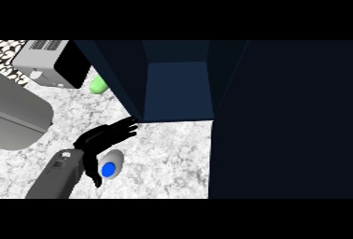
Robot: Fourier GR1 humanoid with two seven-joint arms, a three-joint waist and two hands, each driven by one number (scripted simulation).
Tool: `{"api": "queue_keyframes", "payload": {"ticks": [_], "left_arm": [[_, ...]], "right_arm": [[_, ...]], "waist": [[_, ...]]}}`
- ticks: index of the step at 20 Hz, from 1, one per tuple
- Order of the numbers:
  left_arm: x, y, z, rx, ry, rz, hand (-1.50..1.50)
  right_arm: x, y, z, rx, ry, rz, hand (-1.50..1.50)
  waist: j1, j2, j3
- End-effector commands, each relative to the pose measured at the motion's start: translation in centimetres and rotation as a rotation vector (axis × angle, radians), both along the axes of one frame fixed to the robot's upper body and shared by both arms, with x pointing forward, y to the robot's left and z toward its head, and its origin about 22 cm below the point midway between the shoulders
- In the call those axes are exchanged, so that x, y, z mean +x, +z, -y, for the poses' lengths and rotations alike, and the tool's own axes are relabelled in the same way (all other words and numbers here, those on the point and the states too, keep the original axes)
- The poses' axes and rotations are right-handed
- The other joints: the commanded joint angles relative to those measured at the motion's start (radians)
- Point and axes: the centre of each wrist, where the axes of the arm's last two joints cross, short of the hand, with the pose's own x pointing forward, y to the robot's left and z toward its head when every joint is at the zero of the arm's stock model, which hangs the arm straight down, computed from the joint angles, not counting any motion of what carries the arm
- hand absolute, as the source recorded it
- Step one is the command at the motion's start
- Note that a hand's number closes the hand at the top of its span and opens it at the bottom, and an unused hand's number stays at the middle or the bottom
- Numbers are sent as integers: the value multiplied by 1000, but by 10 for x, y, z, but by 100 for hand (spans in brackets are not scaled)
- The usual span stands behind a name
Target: Pick up the bottled water, place it into the cabinet and close the cabinet
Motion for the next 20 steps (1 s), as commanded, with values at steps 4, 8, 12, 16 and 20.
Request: {"api": "queue_keyframes", "payload": {"ticks": [4,8,12,16,20], "left_arm": [[-25,-27,3,-237,-112,-92,-150],[-26,-28,16,-266,-147,-81,-150],[-24,-25,23,-268,-204,-64,150],[-25,-20,9,-280,-206,-53,150],[-18,-21,28,-295,-223,-69,150]], "right_arm": [[2,-1,0,6,16,-11,-150],[4,4,6,-1,-8,-19,-150],[3,-4,1,3,-17,-24,-150],[1,3,2,5,-18,-10,-150],[6,-10,-8,4,-10,-21,-150]], "waist": [[2,8,-8],[10,6,-8],[13,1,-7],[18,0,-7],[14,2,-7]]}}
